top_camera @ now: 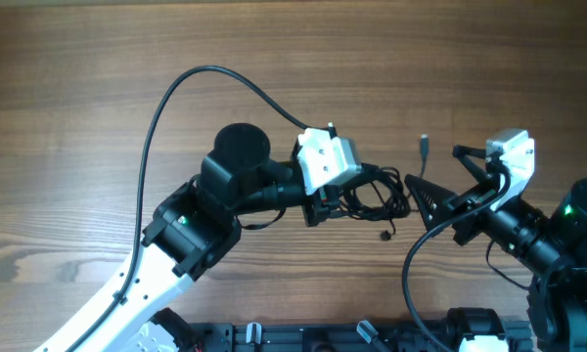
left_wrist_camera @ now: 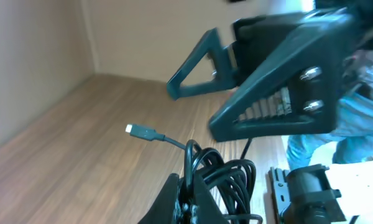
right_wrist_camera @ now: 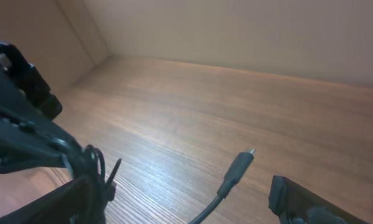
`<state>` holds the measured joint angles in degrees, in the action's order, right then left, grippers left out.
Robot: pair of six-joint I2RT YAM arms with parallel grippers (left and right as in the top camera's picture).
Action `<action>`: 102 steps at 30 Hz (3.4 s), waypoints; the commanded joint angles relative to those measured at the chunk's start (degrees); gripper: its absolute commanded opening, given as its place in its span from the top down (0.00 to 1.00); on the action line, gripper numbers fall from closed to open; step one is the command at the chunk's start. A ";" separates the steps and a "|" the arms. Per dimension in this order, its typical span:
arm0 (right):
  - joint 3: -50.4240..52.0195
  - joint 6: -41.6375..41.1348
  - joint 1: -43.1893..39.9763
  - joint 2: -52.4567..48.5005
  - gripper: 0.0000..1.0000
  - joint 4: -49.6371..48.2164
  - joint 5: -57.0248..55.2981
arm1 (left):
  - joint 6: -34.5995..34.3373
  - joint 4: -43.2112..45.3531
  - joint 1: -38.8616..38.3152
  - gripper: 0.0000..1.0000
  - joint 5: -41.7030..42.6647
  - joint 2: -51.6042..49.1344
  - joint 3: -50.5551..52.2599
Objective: Untangle cables
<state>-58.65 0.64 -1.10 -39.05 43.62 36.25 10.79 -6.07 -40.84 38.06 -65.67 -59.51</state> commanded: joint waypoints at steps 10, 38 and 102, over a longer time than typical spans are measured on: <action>-1.51 8.37 0.24 0.20 0.12 -0.02 6.03 | 0.81 5.44 1.68 0.96 3.91 1.27 -0.20; -1.40 9.03 0.24 -0.24 0.12 -8.66 6.40 | -3.54 10.32 0.02 0.96 16.96 0.81 -0.20; -1.25 -1.84 0.28 -0.24 0.96 -18.34 -22.93 | -36.48 1.90 -3.89 0.96 -16.92 -0.76 -0.17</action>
<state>-58.72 -8.67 -0.25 -39.22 27.59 21.91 -29.32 -1.37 -44.97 23.66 -66.48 -59.57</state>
